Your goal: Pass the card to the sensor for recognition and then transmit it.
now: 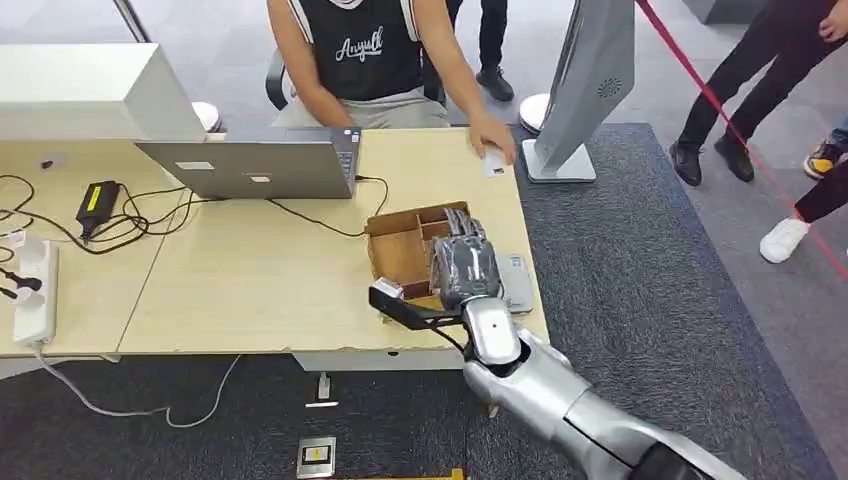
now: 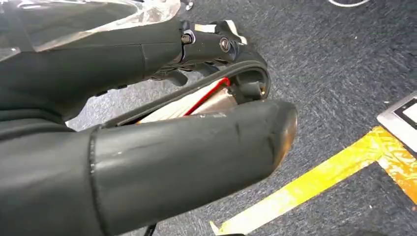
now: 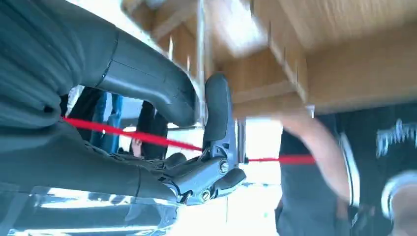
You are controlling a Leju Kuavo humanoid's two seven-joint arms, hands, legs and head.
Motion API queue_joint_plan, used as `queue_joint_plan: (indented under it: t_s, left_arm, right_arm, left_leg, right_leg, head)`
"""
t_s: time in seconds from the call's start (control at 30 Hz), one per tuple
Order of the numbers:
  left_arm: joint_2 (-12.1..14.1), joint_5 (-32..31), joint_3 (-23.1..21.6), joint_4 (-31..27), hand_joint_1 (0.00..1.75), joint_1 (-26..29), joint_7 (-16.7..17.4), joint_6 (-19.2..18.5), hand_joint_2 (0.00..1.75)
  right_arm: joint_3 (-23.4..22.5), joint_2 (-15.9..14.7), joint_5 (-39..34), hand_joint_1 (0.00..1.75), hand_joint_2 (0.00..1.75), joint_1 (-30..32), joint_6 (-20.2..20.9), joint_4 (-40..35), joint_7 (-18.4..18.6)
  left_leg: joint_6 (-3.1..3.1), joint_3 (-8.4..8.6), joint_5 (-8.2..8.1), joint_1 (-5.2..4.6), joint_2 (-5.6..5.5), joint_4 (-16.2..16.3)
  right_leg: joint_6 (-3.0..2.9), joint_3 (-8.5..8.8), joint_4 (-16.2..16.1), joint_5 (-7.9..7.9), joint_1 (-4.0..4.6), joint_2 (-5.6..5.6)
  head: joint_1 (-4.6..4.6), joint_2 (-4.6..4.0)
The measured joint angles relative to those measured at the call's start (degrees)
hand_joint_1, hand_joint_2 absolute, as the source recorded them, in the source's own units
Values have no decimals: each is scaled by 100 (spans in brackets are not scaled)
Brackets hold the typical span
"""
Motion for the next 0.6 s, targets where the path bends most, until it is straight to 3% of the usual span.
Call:
queue_joint_plan:
  t_s: [0.27,0.6]
  left_arm:
    - [4,-22,-2,0,0,-28,-52,-2,0]
    - [4,-9,-2,0,0,-24,-77,-2,0]
  right_arm:
    - [-293,-269,334,175,175,-387,63,-796,208]
    - [-409,-339,479,175,175,-503,227,-1403,214]
  left_leg:
    - [0,1,0,-1,0,0]
    - [0,-1,0,1,0,-1]
  right_leg:
    - [0,1,0,0,0,0]
    - [0,1,0,0,0,0]
  head:
    - [0,2]
    - [0,2]
